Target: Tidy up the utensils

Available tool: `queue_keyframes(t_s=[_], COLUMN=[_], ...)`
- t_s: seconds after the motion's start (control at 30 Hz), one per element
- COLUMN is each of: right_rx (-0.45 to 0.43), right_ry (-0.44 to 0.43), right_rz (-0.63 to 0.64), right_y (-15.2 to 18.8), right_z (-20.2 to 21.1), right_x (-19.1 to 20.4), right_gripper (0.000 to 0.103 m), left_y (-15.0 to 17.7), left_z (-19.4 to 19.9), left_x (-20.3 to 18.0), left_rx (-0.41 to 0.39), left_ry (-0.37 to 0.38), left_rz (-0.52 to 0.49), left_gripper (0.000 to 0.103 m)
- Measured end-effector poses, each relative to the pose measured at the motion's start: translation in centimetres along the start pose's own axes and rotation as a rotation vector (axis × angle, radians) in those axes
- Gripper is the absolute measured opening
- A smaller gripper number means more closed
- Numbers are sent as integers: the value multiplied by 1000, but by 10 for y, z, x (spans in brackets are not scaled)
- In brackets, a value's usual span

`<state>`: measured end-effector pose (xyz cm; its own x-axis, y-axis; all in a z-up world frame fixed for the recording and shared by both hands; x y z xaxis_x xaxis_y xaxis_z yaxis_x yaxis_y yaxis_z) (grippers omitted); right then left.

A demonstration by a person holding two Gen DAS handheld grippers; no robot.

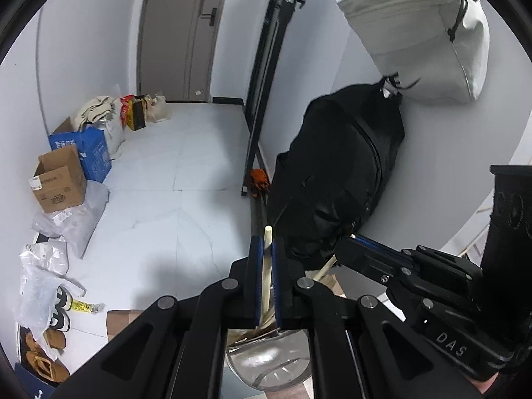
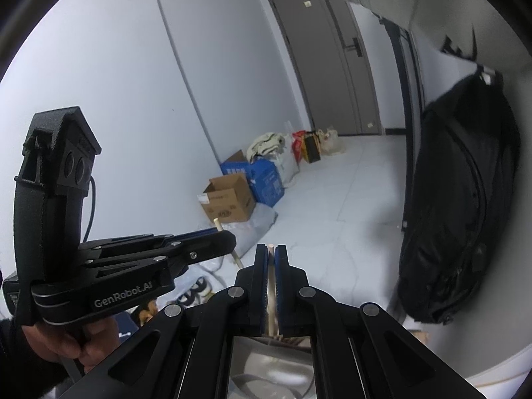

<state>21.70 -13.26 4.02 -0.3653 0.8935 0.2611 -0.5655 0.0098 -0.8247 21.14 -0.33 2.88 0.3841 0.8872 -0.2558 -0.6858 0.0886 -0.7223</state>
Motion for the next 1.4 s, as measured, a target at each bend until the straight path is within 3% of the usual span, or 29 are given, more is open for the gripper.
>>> queue_keyframes(t_s=[0.13, 0.23, 0.27, 0.37, 0.5, 0.6, 0.67, 0.93, 1.07, 1.2, 1.4], right_rx=[8, -6, -12, -21, -44, -55, -66, -73, -87, -119, -202], right_ry=[-2, -3, 6, 10, 8, 6, -6, -3, -5, -2, -20], right_rz=[-42, -103, -115, -139, -152, -166, -176, -192, -182, -171, -173], right_y=[3, 2, 1, 2, 3, 8, 11, 18, 26, 36, 58], right_z=[0, 6, 9, 17, 31, 43, 52, 67, 83, 100, 138], right_x=[-9, -22, -25, -30, -32, -31, -29, -22, -14, -6, 5], right_gripper=[4, 7, 12, 18, 38, 47, 49, 52, 65, 77, 94], left_y=[-1, -3, -4, -3, 0, 7, 12, 25, 33, 40, 57], left_z=[-7, -3, 1, 10, 22, 34, 43, 64, 79, 97, 122], left_x=[3, 10, 10, 8, 8, 6, 5, 9, 2, -9, -37], left_rx=[51, 59, 47, 7, -13, -35, -61, -106, -153, -194, -270], left_ry=[23, 34, 46, 16, -28, -56, -85, -131, -164, -195, -280], left_rz=[11, 59, 60, 52, 74, 86, 87, 143, 145, 138, 64], left_gripper=[4, 23, 29, 42, 43, 46, 58, 60, 70, 72, 88])
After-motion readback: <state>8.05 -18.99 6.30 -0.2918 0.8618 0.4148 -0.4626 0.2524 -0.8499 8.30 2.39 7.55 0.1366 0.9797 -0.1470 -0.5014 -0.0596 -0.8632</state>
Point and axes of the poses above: each gripper's, at about its wrist camera, not at the fingertips, and z roughly against the way its jaws point, x to its left, y to its underside, the point moved 2 cm from there along -z, roughly the way its jaws point, and after that the axes turned 2 degrees about y, right-handed, at the moved point
